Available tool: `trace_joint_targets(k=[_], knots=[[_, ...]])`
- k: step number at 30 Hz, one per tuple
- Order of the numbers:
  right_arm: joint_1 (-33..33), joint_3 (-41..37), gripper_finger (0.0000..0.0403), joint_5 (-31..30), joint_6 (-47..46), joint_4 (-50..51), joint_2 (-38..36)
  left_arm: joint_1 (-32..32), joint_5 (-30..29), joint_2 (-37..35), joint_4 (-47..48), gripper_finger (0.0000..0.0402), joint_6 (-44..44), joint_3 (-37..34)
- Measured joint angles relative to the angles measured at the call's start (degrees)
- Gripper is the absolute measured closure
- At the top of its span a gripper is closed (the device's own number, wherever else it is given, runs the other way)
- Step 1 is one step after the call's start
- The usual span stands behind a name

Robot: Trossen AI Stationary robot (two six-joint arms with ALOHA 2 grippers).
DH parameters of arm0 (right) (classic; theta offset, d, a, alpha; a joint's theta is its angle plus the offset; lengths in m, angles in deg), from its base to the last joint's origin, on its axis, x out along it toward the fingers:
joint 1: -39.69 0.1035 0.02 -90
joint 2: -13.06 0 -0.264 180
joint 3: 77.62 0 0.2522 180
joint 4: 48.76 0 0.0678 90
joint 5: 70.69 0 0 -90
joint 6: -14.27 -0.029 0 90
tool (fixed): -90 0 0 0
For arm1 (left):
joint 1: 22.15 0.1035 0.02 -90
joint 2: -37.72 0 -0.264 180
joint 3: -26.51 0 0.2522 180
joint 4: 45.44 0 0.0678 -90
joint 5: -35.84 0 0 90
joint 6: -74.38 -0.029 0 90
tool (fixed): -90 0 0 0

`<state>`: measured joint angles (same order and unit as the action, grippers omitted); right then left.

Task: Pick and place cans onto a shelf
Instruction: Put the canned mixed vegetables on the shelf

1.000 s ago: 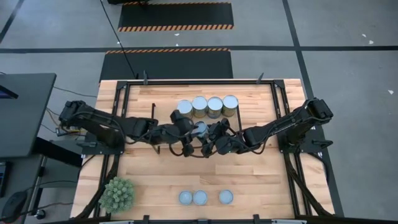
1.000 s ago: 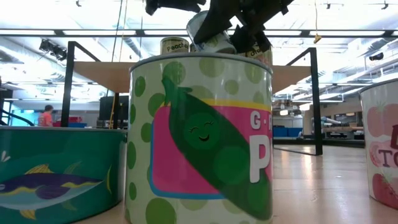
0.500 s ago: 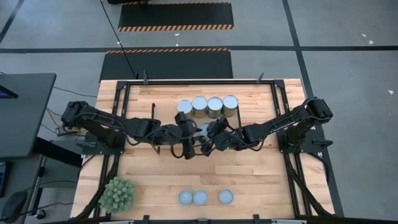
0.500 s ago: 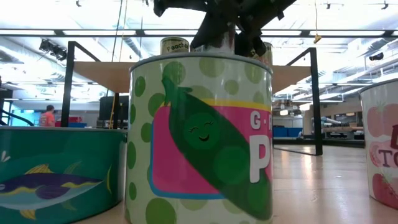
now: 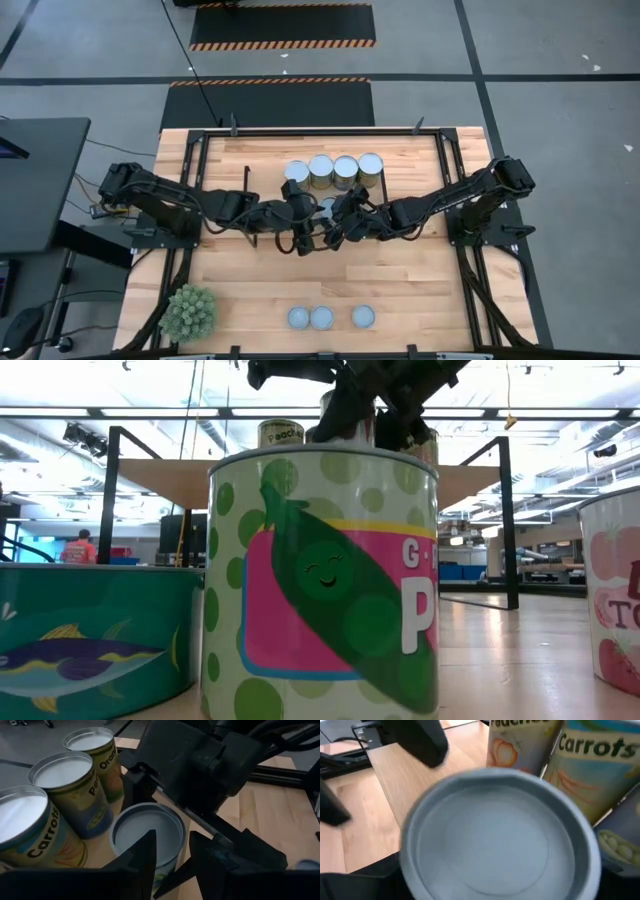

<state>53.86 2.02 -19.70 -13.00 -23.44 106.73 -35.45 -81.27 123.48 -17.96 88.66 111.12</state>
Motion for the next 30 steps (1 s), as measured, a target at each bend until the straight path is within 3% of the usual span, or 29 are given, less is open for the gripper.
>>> trace_joint_targets(k=[12,22,30], knots=[[0.44,3.44,0.0037,-0.13,0.09,4.84,-0.33,-0.06,0.00,-0.05,0.05,0.0278,0.44,0.00],[1.20,7.20,0.0037,-0.87,-0.28,14.27,-0.33,-0.19,1.91,-4.34,2.29,0.0278,1.59,0.07],[1.60,8.13,0.0037,-1.86,-8.64,20.88,-0.35,-0.02,4.17,-4.86,6.74,0.0278,3.28,0.05]])
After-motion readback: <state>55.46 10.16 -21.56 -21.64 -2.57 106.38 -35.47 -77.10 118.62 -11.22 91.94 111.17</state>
